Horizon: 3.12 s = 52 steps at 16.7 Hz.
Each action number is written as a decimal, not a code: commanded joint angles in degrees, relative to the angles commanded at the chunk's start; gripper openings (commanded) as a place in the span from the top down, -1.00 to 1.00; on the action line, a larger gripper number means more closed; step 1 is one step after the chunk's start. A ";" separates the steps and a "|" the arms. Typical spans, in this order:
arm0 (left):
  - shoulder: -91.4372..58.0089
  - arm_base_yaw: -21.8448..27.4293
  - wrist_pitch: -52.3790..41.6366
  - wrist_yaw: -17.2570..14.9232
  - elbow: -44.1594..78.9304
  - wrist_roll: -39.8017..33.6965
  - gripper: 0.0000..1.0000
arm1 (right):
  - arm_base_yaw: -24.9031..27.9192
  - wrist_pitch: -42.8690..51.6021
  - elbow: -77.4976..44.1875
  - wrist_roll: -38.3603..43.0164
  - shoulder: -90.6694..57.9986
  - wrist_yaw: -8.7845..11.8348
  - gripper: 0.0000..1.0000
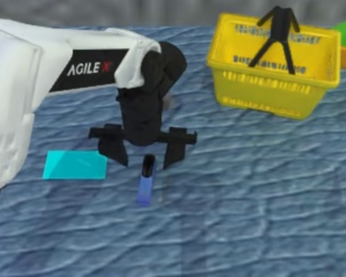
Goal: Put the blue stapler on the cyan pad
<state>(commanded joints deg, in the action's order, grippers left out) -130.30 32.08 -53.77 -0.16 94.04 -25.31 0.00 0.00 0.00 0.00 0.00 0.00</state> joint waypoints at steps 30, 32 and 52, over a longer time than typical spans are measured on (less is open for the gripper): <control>5.34 -1.07 -19.92 0.06 14.70 -0.15 1.00 | 0.00 0.00 0.00 0.00 0.00 0.00 -1.00; 5.14 -0.74 -19.78 0.07 14.59 -0.02 1.00 | 0.00 0.00 0.00 0.00 0.00 0.00 -1.00; 8.93 -9.61 -21.21 -0.39 9.94 85.04 1.00 | 0.00 0.00 0.00 0.00 0.00 0.00 -1.00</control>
<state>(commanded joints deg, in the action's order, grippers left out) -121.37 22.46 -74.98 -0.56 103.98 59.73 0.00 0.00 0.00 0.00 0.00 0.00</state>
